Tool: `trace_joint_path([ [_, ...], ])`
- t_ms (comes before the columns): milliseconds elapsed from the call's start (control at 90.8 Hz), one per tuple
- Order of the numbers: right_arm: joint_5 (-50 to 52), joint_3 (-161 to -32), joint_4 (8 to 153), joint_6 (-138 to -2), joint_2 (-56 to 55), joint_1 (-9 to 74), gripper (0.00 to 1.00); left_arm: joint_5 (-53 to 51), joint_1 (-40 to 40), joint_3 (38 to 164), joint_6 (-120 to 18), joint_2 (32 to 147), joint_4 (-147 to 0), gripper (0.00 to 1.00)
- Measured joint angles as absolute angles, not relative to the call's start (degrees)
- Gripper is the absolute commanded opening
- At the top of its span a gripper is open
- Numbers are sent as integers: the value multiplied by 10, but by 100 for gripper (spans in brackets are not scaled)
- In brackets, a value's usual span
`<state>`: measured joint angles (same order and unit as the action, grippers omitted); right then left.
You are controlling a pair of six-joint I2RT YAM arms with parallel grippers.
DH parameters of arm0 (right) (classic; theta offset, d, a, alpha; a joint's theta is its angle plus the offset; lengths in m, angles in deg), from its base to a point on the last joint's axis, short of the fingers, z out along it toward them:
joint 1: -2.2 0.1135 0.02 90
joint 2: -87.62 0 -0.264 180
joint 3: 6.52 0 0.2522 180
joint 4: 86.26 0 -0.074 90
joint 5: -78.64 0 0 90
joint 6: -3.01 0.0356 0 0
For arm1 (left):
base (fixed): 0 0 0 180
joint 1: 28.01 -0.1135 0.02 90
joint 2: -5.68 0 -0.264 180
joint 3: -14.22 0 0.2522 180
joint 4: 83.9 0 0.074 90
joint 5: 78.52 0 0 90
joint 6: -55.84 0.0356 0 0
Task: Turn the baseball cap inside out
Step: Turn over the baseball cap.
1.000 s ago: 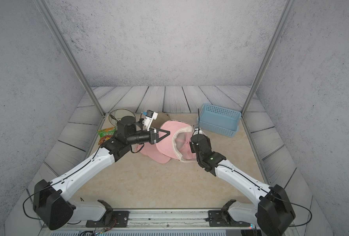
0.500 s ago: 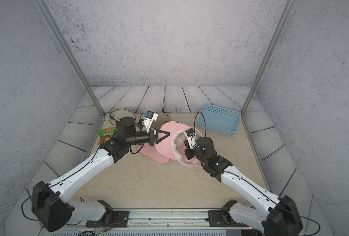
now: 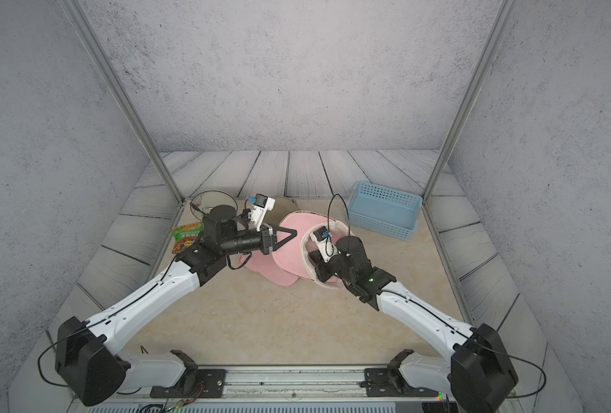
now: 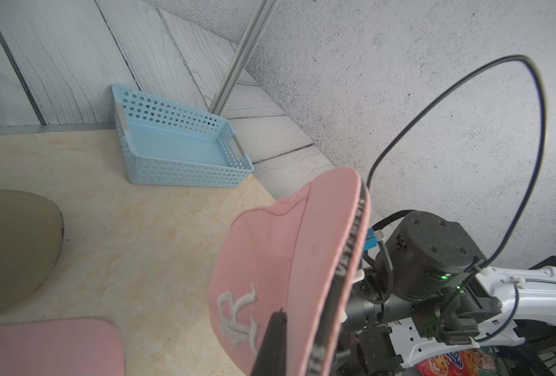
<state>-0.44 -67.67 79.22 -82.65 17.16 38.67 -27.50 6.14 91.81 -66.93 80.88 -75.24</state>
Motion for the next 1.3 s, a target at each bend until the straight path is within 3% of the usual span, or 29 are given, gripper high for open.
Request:
trace_joint_path([
  [330, -22, -725, 685, -837, 137, 387, 10, -241, 55, 889, -674, 776, -763, 0],
  [804, -272, -729, 605, -838, 165, 388, 17, -244, 55, 895, -600, 776, -717, 0],
  [1123, -147, -664, 725, -833, 275, 388, 34, -274, 55, 904, -578, 813, -692, 0],
  [1299, -84, -665, 755, -820, 283, 388, 38, -276, 55, 905, -573, 819, -682, 0],
])
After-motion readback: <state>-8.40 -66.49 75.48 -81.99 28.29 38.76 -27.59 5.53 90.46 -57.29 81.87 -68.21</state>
